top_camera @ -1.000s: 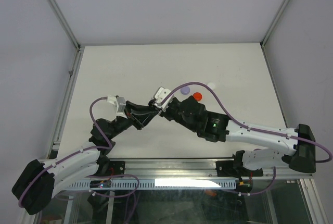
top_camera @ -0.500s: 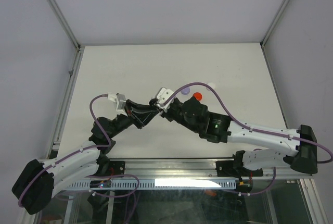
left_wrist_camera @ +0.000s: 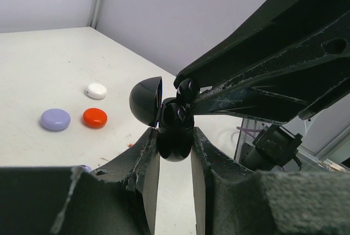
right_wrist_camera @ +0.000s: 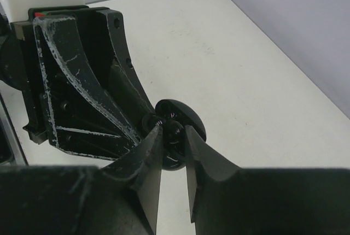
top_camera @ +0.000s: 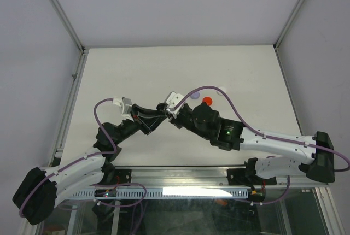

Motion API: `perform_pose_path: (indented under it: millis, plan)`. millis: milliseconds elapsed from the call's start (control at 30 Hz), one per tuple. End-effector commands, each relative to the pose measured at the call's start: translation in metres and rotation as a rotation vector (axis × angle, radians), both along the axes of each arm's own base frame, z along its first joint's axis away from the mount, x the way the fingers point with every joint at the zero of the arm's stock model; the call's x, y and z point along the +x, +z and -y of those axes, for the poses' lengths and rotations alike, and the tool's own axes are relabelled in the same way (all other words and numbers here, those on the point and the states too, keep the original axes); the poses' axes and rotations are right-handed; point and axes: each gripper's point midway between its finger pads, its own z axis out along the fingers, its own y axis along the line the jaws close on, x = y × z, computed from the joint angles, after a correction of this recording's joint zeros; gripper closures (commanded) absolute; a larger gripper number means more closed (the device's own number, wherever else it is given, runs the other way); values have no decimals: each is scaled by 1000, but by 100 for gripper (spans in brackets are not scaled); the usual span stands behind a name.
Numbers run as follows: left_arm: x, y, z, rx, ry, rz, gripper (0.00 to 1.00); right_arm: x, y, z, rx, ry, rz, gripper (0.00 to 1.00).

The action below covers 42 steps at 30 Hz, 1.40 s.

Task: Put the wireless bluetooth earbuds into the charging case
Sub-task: Place the earbud in the charging case.

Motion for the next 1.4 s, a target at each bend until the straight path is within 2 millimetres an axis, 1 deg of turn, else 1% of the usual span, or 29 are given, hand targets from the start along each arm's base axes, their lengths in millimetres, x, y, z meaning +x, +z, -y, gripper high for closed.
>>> perform_pose_path:
  millis: [0, 233, 333, 400, 567, 700, 800, 1033, 1200, 1367]
  plan:
    - [5, 31, -8, -86, 44, 55, 100, -13, 12, 0, 80, 45, -27, 75]
    - [3, 36, -9, -107, 36, 63, 100, -17, 6, 0, 63, 64, -42, 70]
    - [2, 36, -9, -99, 40, 81, 100, -15, 8, 2, 68, 48, -41, 66]
    - [3, 33, -10, -84, 49, 88, 100, -13, 14, 6, 87, 31, -34, 61]
    - [10, 19, -13, -10, 100, 103, 100, -11, 33, 16, 148, -5, -42, 48]
    - [12, 10, -14, 35, 117, 119, 100, -4, 45, 22, 181, -73, -67, 37]
    - [12, 9, -14, 47, 115, 135, 100, 0, 50, 22, 194, -103, -81, 34]
    - [8, 12, -13, 55, 99, 169, 100, 19, 43, 20, 184, -203, -108, 29]
    - [5, 12, -12, 52, 87, 168, 100, 22, 33, 15, 171, -189, -150, 28]
    - [4, 13, -11, 50, 80, 173, 100, 31, 25, 26, 153, -238, -157, 28]
